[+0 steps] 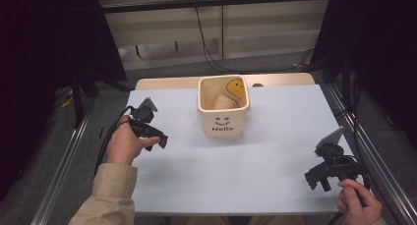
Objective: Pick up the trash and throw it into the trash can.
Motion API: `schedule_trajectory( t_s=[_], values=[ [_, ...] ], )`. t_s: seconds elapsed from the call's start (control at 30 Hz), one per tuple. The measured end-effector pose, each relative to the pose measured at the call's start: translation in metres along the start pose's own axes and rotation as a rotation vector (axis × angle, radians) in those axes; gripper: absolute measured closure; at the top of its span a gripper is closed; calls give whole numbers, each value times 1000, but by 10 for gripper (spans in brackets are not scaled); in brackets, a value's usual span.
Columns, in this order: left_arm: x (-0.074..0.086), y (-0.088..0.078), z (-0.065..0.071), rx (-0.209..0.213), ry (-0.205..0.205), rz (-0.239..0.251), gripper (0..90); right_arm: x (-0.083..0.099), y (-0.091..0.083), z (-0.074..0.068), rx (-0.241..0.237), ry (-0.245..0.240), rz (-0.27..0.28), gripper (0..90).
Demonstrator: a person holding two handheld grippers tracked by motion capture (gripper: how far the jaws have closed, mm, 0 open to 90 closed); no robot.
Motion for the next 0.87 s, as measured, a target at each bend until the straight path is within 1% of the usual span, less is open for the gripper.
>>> schedule_trajectory(
  t_s=[0.03, 0.07, 0.1, 0.13, 0.2, 0.23, 0.27, 0.3, 0.33, 0.37, 0.4, 0.43, 0.47, 0.5, 0.57, 0.6, 0.63, 0.67, 0.73, 0.77, 0.8, 0.83, 0.87],
  values=[
    [4, 4, 0, -8, -7, 5, 59, 0, 0, -1, -1, 9, 1, 51],
    [8, 5, 0, 2, -1, -5, 59, -1, 1, 0, -6, -7, 11, 51],
    [15, 10, 0, 4, -14, -5, 59, 0, 0, 0, 2, -8, 3, 51],
    [20, 14, -2, 7, -3, -20, 59, 0, 1, 0, 0, 3, 1, 51],
    [30, 22, -2, 20, -16, -25, 59, 0, 2, 0, -7, 1, 5, 51],
    [35, 25, -1, 26, -20, -34, 59, 0, 2, 0, 3, -3, -1, 51],
    [39, 28, -1, 29, -21, -39, 59, 0, 2, 0, 1, -6, -2, 51],
    [44, 31, -1, 23, -21, -48, 59, 0, 2, -2, -4, 7, -6, 51],
    [49, 35, -1, 33, -22, -59, 59, 0, 2, -2, -3, 8, -6, 51],
    [54, 39, -2, 30, -30, -63, 59, 0, 2, -1, 1, -8, 0, 50],
    [58, 42, -1, 39, -36, -74, 59, 0, 2, -1, 2, -8, 1, 51],
    [61, 44, -3, 37, -29, -81, 59, 0, 2, 0, 4, -11, 3, 51],
    [64, 46, -2, 38, -40, -86, 59, 0, 2, -1, 7, -11, 3, 50],
    [64, 46, -2, 38, -40, -86, 59, 0, 2, -1, 7, -11, 3, 50],
    [69, 48, -1, 51, -45, -100, 59, 0, 1, 0, 9, -11, -4, 51],
    [70, 49, -2, 36, -43, -79, 59, 0, 2, -1, 4, -11, -1, 50],
    [70, 49, -1, 52, -49, -78, 59, -1, 3, -1, 1, -4, 2, 51],
    [70, 49, 0, 56, -49, -83, 59, 0, 3, -2, 1, -4, 0, 51],
    [71, 49, 0, 53, -51, -86, 59, 0, 3, -2, 0, -6, 0, 51],
    [72, 49, 0, 57, -47, -99, 57, 0, 3, -2, 13, 4, -13, 50],
    [72, 51, 0, 50, -41, -98, 57, -1, 4, -2, 0, -4, 2, 50],
    [73, 52, -1, 45, -31, -103, 57, -1, 4, -2, 3, -3, -4, 50],
    [73, 52, 0, 49, -35, -105, 57, 0, 5, -2, 7, -6, -10, 51]
  ],
)
Point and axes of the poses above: each handheld gripper's, and its own axes: y roughly forward along the jaws, x roughly out of its underside, z roughly to its right, the point moved 8 cm from there along y, roughly forward along the jaws, and after that the axes turned 4 degrees about y, right-handed, at the moved point
